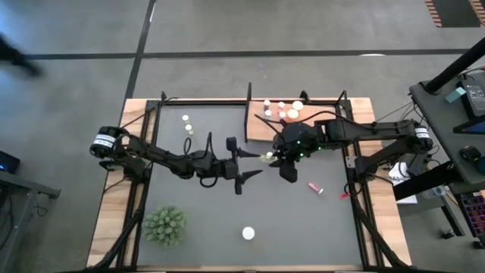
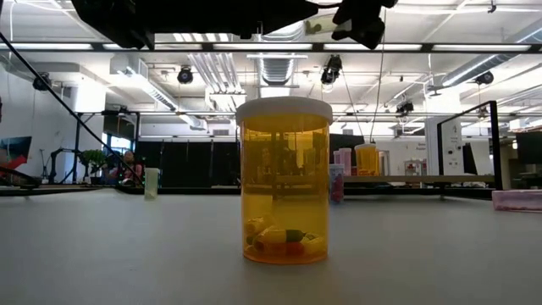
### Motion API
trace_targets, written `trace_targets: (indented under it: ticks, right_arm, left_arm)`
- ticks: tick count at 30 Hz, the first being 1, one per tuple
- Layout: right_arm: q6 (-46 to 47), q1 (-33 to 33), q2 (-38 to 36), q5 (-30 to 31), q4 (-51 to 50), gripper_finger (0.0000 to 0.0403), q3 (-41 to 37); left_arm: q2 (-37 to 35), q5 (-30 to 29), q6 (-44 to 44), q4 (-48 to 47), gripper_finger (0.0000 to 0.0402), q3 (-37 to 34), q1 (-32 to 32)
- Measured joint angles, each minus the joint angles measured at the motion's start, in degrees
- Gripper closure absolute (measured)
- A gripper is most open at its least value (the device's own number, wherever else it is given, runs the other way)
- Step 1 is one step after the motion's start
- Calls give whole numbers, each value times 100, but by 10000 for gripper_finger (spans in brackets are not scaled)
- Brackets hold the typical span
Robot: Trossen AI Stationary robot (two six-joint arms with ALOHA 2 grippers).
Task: Pick and place medicine bottles onto shelf by color
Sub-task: Put the bottom yellow pill bottle on the shelf
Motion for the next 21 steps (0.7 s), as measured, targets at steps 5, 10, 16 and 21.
trace_targets:
  ticks: [5,10,16,21]
  right_arm:
    - [-4,0,-2,-564,279,287,0]
    - [-1,-2,-2,-644,361,287,0]
    - [-4,-2,-2,-638,358,287,0]
    - [-14,0,-4,-638,361,287,0]
  left_arm:
    - [0,0,-9,-4,200,-17,0]
    - [0,2,-22,-4,217,-21,-6]
    - [2,-2,-46,-2,243,-22,-81]
    - [2,-16,-50,-2,271,-22,-120]
